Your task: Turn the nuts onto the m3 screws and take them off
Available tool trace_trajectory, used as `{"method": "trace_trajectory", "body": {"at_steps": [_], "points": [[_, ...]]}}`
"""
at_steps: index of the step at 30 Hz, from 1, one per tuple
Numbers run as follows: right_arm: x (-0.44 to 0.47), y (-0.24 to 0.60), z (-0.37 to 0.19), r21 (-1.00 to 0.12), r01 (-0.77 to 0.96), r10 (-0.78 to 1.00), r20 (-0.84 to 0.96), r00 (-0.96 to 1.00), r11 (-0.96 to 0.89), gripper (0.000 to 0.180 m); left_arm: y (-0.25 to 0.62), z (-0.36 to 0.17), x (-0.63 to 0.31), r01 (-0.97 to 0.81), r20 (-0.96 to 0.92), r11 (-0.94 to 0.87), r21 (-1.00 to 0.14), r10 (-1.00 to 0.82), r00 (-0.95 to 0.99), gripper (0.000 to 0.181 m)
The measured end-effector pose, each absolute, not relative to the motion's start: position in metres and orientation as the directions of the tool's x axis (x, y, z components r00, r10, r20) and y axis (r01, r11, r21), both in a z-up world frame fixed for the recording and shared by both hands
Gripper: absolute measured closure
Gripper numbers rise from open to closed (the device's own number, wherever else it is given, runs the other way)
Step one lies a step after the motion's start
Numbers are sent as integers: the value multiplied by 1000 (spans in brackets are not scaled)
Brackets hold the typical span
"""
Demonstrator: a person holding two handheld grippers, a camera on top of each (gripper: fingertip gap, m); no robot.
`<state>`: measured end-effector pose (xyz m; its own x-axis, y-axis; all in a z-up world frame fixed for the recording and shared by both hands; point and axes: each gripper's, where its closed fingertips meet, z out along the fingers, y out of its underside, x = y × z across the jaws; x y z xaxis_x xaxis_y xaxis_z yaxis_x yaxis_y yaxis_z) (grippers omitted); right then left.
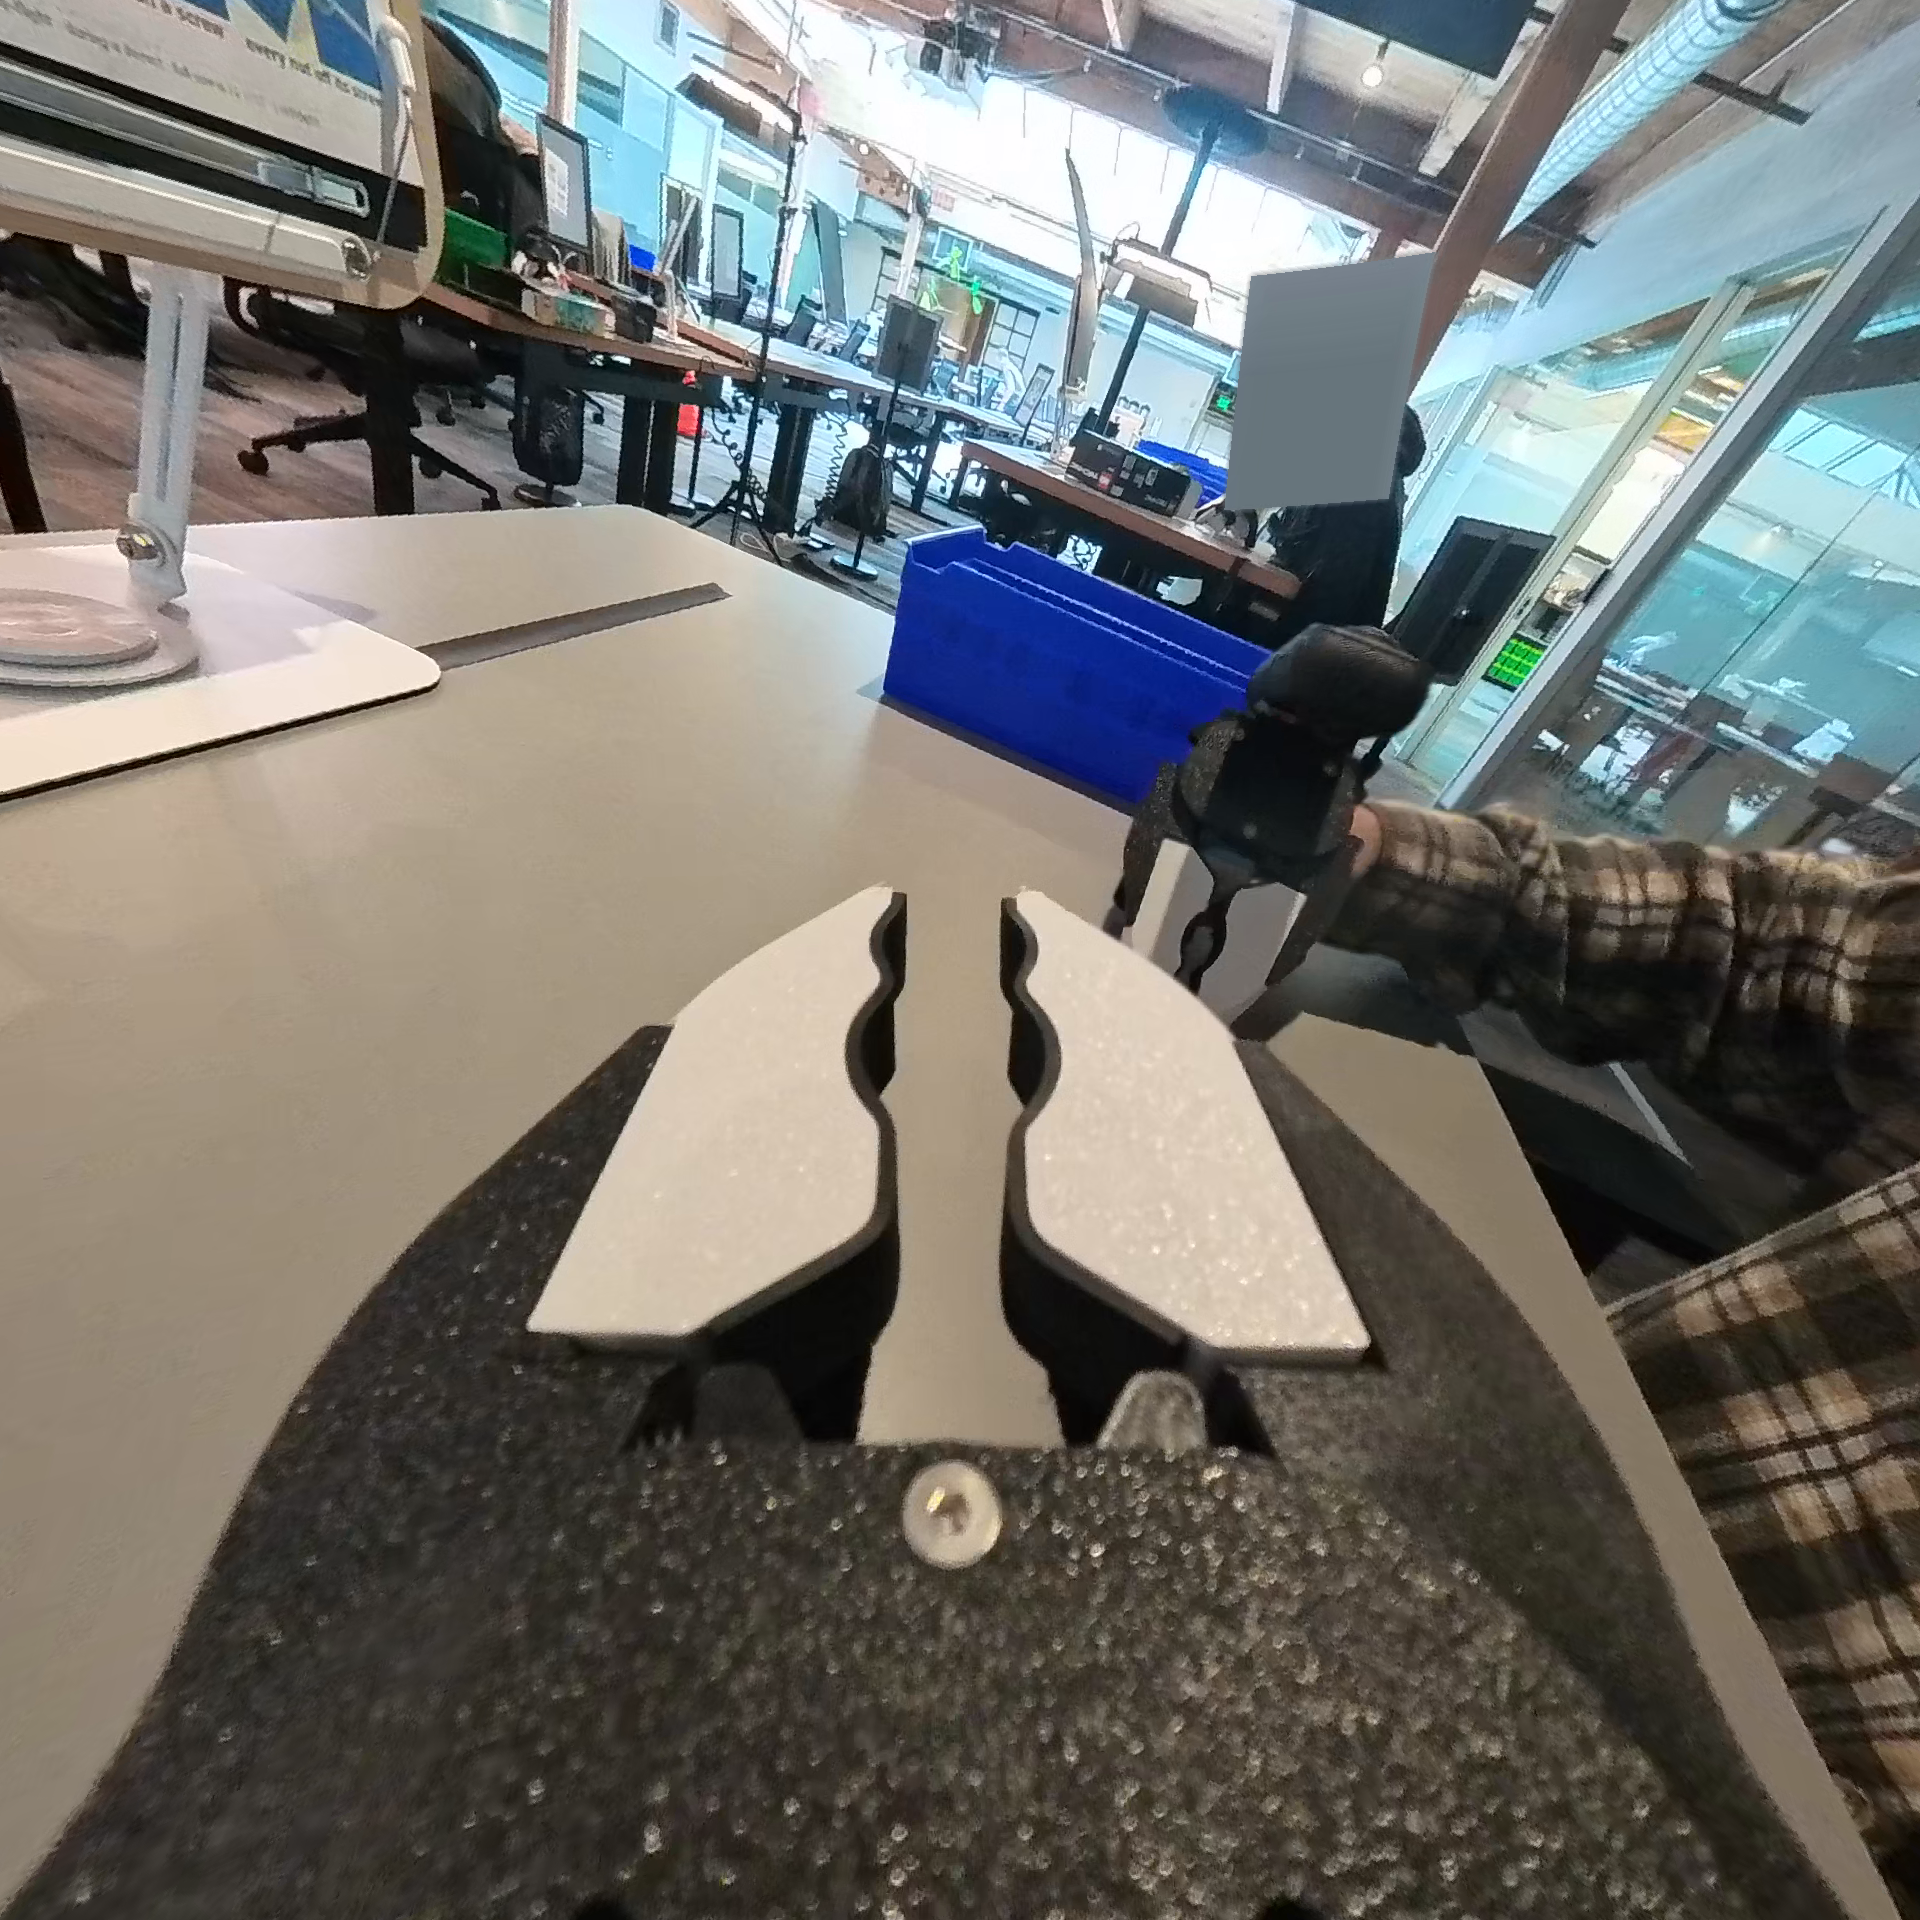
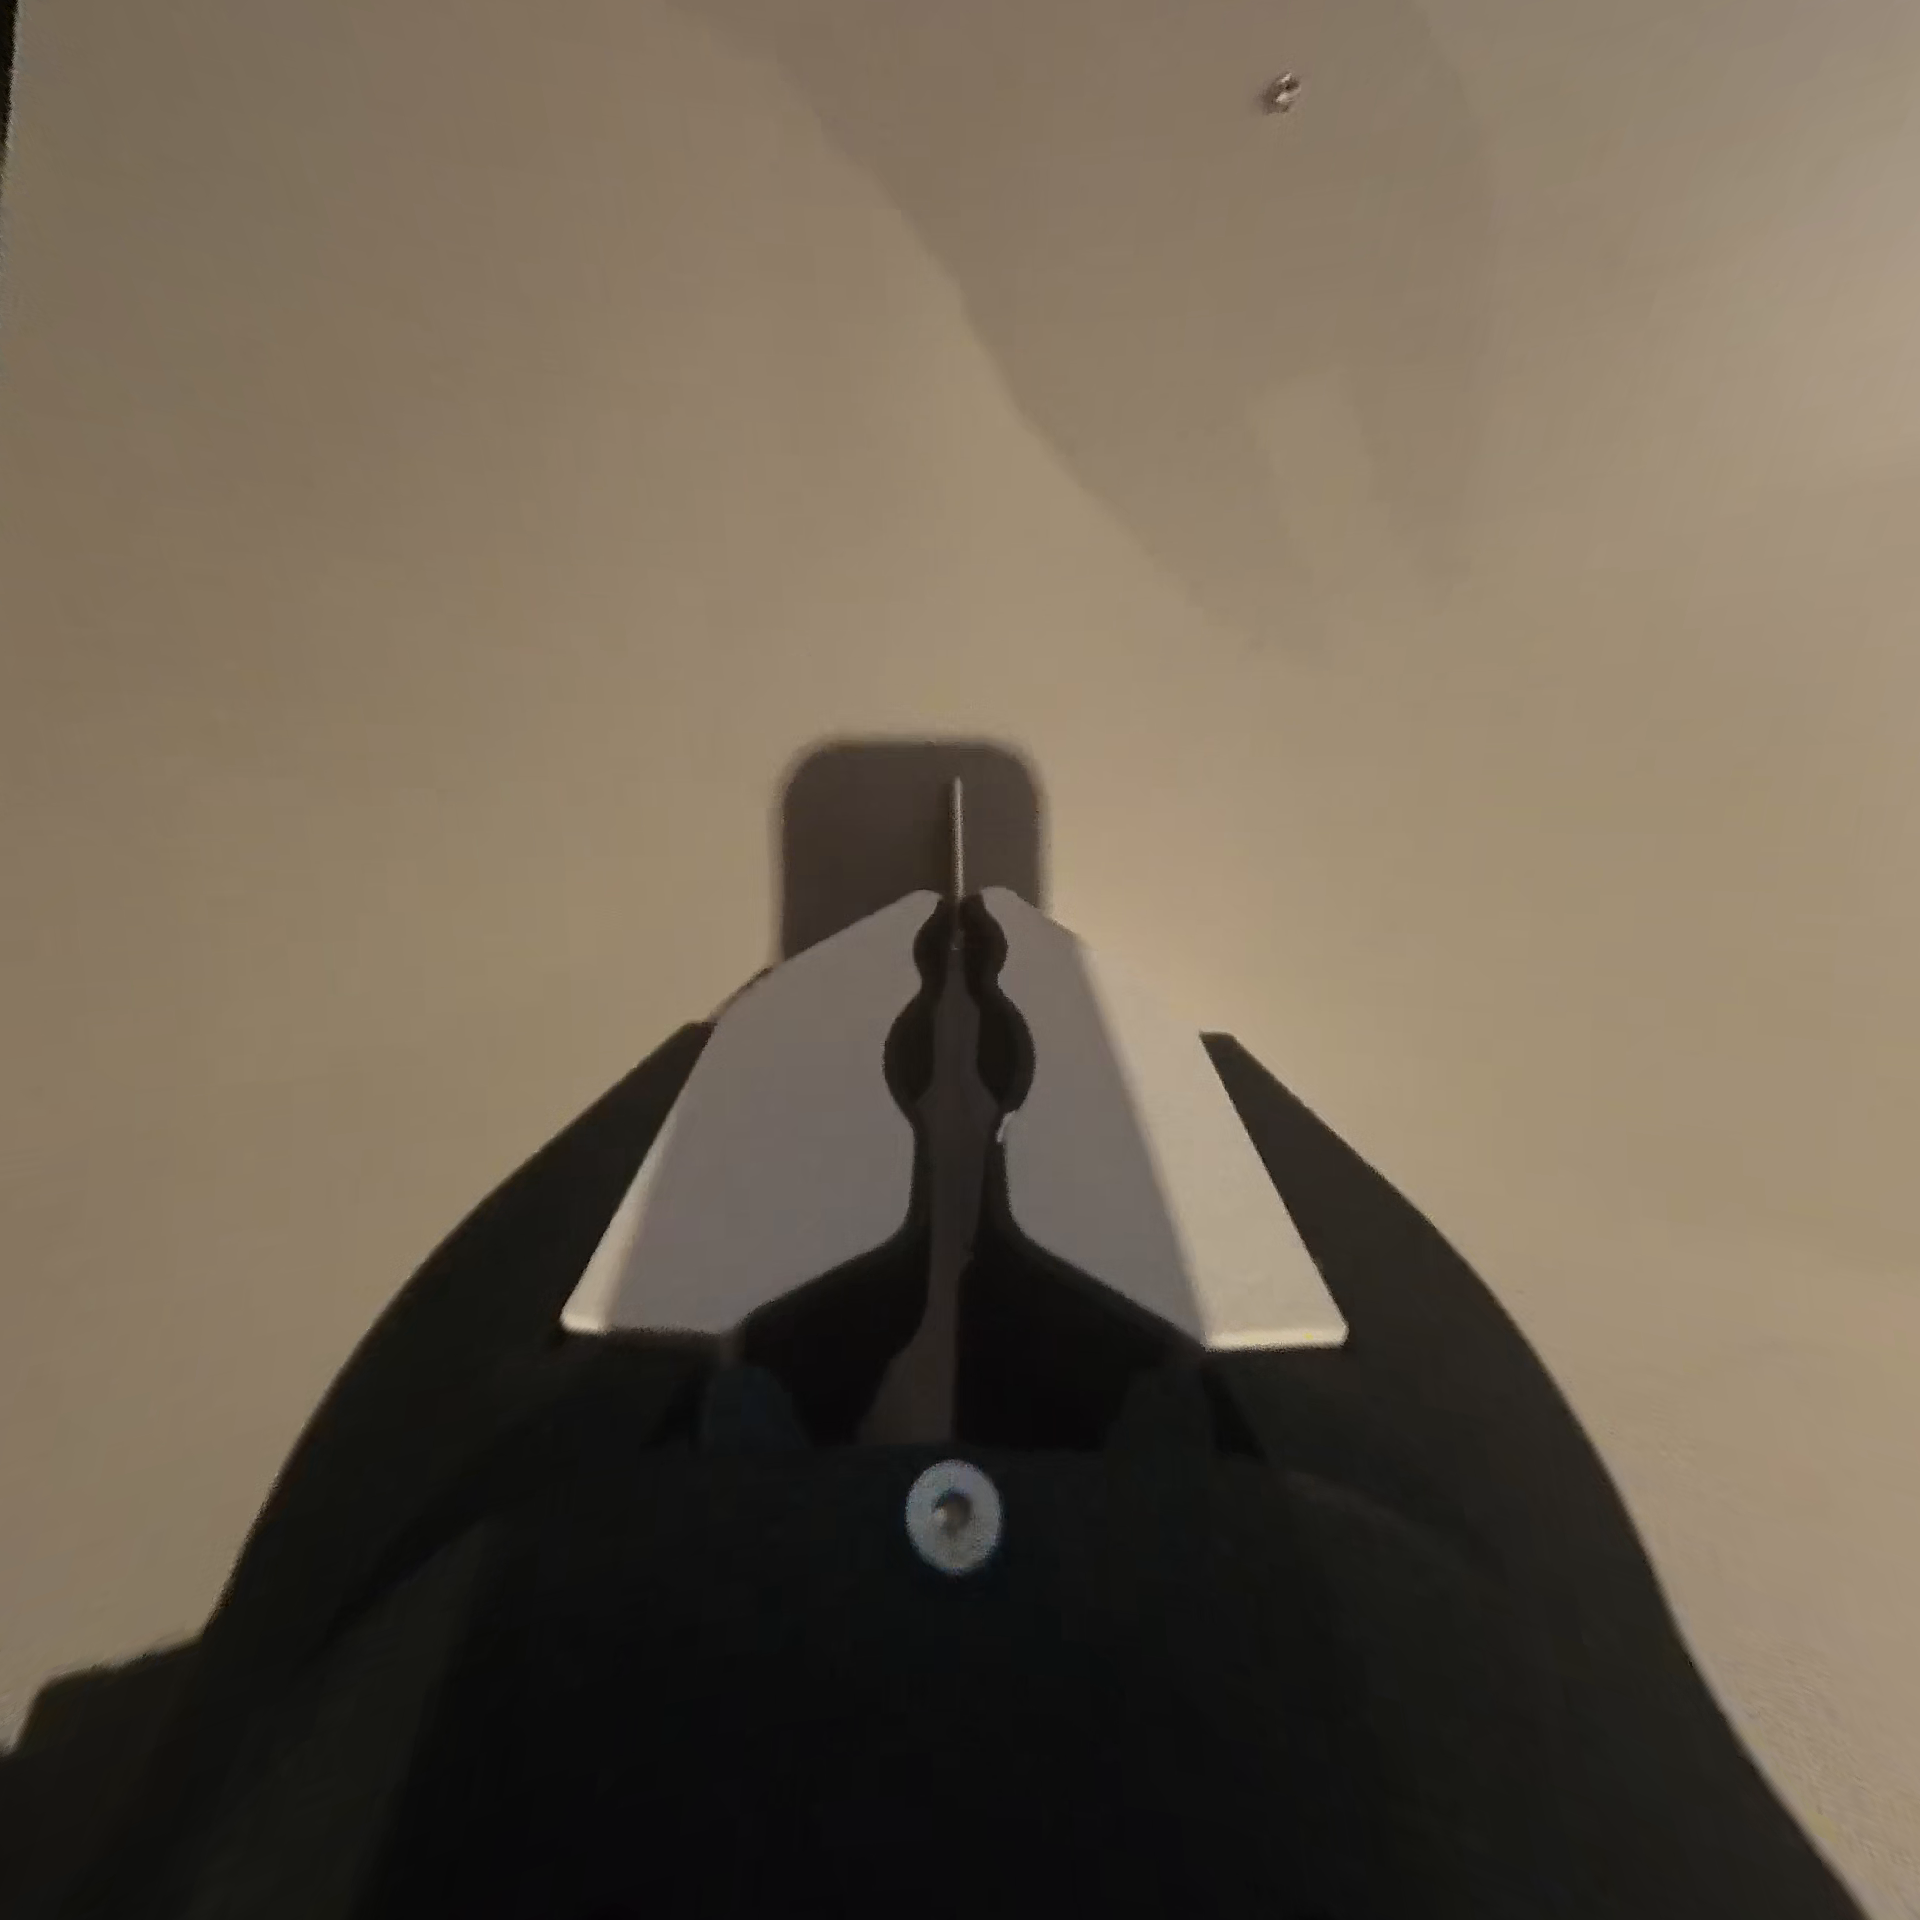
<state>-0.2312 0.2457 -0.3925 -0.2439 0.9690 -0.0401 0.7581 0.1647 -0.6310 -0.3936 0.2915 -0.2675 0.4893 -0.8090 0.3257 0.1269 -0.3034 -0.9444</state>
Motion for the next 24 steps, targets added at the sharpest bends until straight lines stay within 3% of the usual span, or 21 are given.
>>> {"method": "trace_trajectory", "body": {"at_steps": [6, 13, 18, 24], "points": [[-241, 251, -381, -747, 663, 987, -138, -81, -50, 178, 290, -264, -391, 163, 348, -308, -937, -814, 465, 164], [-266, 279, -313, -898, 366, 968, -245, 47, -245, 177, 288, -243, -389, 303, 412, -308, -902, -825, 388, 153], [-310, 281, -254, -933, 61, 932, -359, -44, -356, 178, 292, -210, -380, 338, 379, -260, -904, -854, 356, 148], [-342, 280, -228, -884, -109, 882, -431, -192, -455, 178, 289, -185, -371, 349, 334, -220, -911, -889, 312, 157]]}}
